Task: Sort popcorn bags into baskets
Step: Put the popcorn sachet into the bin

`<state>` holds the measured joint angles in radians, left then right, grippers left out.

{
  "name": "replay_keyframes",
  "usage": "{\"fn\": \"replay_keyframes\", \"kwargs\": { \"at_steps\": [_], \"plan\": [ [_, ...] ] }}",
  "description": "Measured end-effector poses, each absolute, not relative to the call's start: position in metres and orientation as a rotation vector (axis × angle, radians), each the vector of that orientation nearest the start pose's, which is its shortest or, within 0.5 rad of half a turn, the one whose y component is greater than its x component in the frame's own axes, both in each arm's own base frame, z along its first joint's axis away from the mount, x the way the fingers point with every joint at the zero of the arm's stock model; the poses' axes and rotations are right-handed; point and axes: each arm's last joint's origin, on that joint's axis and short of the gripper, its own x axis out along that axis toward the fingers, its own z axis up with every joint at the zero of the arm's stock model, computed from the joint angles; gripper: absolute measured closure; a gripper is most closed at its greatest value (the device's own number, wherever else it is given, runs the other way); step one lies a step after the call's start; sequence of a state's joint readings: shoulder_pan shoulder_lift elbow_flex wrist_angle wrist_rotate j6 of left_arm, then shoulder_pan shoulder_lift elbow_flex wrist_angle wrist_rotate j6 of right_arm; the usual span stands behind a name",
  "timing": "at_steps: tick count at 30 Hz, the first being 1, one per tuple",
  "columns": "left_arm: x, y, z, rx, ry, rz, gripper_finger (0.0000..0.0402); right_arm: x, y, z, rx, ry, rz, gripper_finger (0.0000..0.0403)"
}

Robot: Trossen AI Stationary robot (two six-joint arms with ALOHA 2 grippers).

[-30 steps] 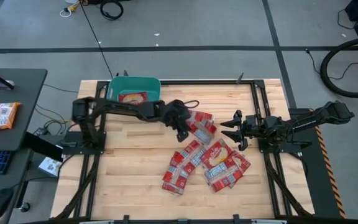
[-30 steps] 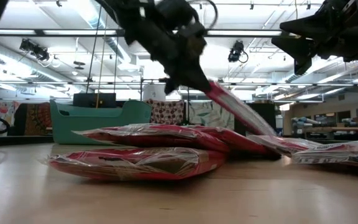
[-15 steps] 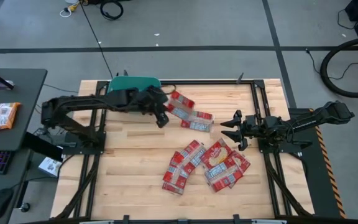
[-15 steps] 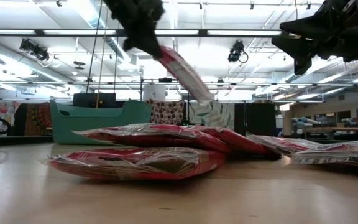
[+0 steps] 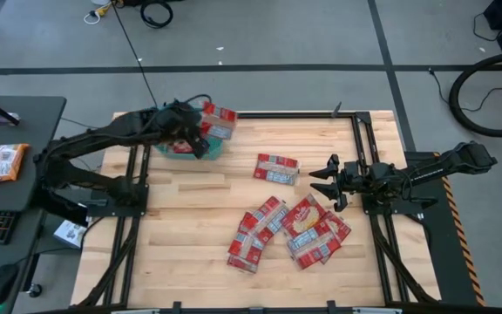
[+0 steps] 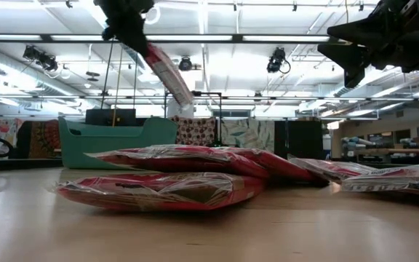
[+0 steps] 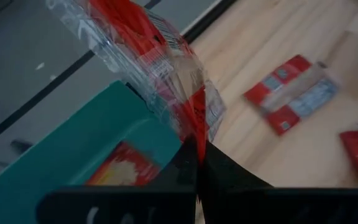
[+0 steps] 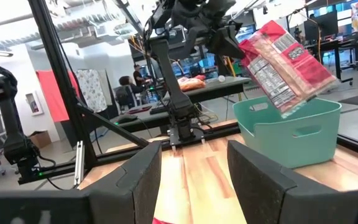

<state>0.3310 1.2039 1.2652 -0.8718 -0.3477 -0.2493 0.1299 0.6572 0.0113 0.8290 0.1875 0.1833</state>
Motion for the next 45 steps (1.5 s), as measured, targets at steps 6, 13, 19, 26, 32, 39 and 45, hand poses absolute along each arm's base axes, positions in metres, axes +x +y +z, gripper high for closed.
{"fn": "replay_keyframes", "kwargs": {
  "at_steps": [6,13,19,26,32,39,45],
  "plan": [
    [0.194,0.091,0.358,-0.233,0.800,0.809,0.0397,0.137,0.012,0.182,0.211,-0.180,-0.042,0.0214],
    [0.169,0.098,0.356,-0.235,0.917,0.933,0.0396,0.137,0.012,0.182,0.211,-0.181,-0.042,0.0214],
    [0.152,0.105,0.349,-0.225,1.070,1.043,0.0396,0.137,0.012,0.183,0.212,-0.187,-0.044,0.0214],
    [0.141,0.112,0.342,-0.249,1.215,1.096,0.0397,0.137,0.012,0.183,0.213,-0.187,-0.046,0.0214],
    [0.143,0.125,0.330,-0.264,1.347,1.104,0.0398,0.137,0.012,0.183,0.213,-0.187,-0.047,0.0214],
    [0.163,0.142,0.310,-0.224,1.475,1.105,0.0399,0.137,0.012,0.183,0.213,-0.187,-0.046,0.0214],
    [0.181,0.157,0.286,-0.227,1.562,1.138,0.0399,0.137,0.012,0.183,0.213,-0.187,-0.043,0.0214]
  ]
}}
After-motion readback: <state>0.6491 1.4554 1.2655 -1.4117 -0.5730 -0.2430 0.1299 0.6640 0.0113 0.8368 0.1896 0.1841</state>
